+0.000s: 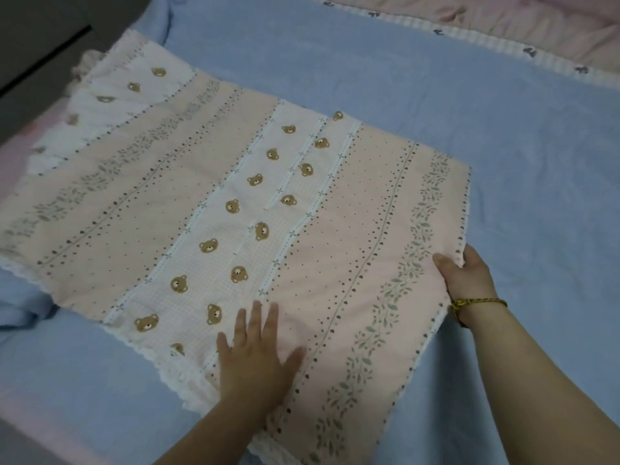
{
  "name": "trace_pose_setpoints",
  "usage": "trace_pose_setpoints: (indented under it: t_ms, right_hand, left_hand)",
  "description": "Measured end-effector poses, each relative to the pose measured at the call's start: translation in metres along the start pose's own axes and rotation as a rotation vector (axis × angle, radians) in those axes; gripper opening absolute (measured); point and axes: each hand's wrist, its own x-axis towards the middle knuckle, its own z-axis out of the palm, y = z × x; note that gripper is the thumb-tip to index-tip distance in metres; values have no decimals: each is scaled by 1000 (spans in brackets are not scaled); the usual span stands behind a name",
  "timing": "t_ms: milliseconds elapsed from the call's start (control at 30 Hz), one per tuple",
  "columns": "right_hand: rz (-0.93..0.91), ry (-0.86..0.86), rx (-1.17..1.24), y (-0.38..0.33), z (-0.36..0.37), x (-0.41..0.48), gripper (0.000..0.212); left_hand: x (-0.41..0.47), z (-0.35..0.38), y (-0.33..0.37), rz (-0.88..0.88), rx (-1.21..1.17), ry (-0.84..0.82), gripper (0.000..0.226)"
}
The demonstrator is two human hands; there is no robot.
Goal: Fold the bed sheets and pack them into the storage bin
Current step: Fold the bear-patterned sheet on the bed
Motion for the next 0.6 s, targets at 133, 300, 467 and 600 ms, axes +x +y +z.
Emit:
trace_pose_setpoints:
  t_ms: [133, 300, 467, 600]
  right_hand:
    - [23, 61, -197, 13, -22, 4, 42]
    - [89, 202, -667, 7, 26, -11, 62]
    - [-260, 76, -924, -35, 144, -47, 65]
    - [-523, -214, -1057, -68, 272, -86, 77]
  left_hand:
    - [-10, 12, 18, 147, -31, -24, 99]
    - [2, 4, -26, 269, -92, 192, 117]
    - [35, -12, -149, 102, -288, 464, 59]
    - [62, -32, -258, -66, -294, 587, 73]
